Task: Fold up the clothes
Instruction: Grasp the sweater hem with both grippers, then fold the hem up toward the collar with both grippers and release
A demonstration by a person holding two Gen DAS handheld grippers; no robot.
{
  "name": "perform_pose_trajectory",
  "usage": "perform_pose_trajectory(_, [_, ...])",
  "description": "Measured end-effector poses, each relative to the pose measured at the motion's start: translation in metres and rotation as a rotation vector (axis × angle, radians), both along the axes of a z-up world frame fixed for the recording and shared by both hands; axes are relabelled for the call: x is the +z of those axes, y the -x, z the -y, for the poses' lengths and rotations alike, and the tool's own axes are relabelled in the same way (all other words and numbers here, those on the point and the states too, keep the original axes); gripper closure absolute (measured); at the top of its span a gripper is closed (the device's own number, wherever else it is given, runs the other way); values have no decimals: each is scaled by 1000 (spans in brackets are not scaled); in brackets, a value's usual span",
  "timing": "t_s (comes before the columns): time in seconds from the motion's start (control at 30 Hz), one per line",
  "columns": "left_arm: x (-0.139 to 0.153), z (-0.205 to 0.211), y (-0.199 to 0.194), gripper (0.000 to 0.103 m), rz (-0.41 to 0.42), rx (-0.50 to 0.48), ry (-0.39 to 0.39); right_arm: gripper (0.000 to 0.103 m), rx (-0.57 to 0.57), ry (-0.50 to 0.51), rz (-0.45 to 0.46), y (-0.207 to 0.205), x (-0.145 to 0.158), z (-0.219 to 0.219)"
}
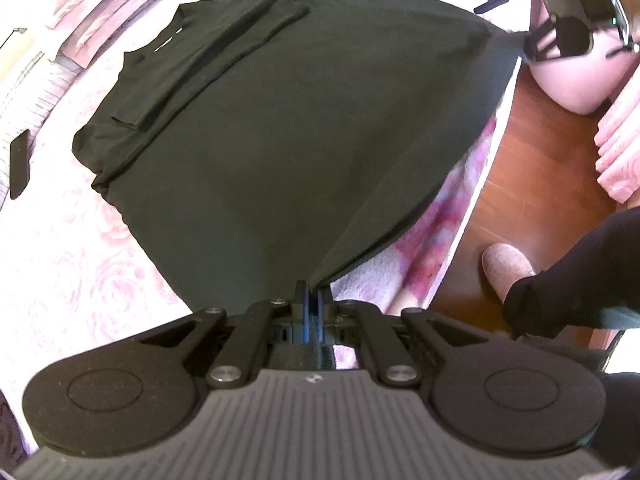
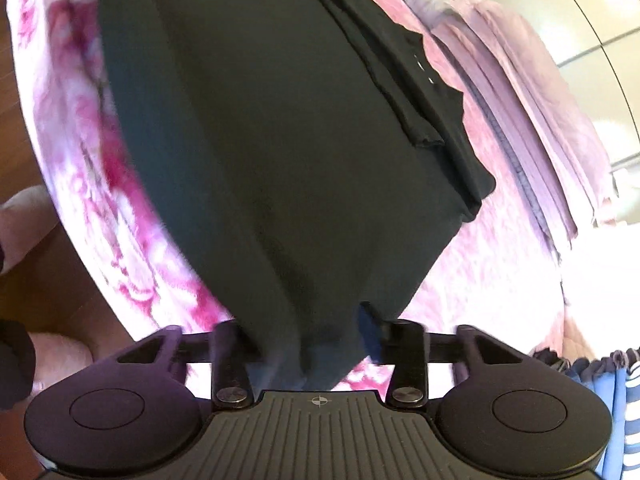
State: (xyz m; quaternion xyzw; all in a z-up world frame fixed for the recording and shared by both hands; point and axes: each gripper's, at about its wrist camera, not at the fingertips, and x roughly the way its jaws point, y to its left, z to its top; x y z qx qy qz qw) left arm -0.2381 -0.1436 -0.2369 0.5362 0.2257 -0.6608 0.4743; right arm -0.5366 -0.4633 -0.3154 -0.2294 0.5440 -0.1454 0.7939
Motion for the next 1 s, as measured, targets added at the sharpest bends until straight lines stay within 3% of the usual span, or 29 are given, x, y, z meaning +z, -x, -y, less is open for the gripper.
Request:
perform_pose_trajectory(0.03, [0,-2,2,101,10,-10,-4,98,4,-11,-2,3,4,1])
perform_pose_trajectory(0.07, [2,-4,4,101,19,-21,-5,100,8,-23,-3,5,7,3])
perform_pose_trajectory(0.33, [36,-43,28,103,57,-86,-48,101,54,-119,-21,33,47,3])
perform_pose_trajectory(0.53, [67,-80,58,102,-3,-59,-153,101,109,-235,-82,74,81,-18])
perform_pose_trajectory(0.67, [98,-73,55,102,4,13,-128,101,128,-252,-80,81,108,-13])
perform_pose_trajectory(0.9, [150,31,-10,101,82,81,85,101,170,-152,36,24,169,60])
perform_pose_trajectory(1.0, [150,95,-52,101,70,81,115,101,206,-125,-17,-29,172,110])
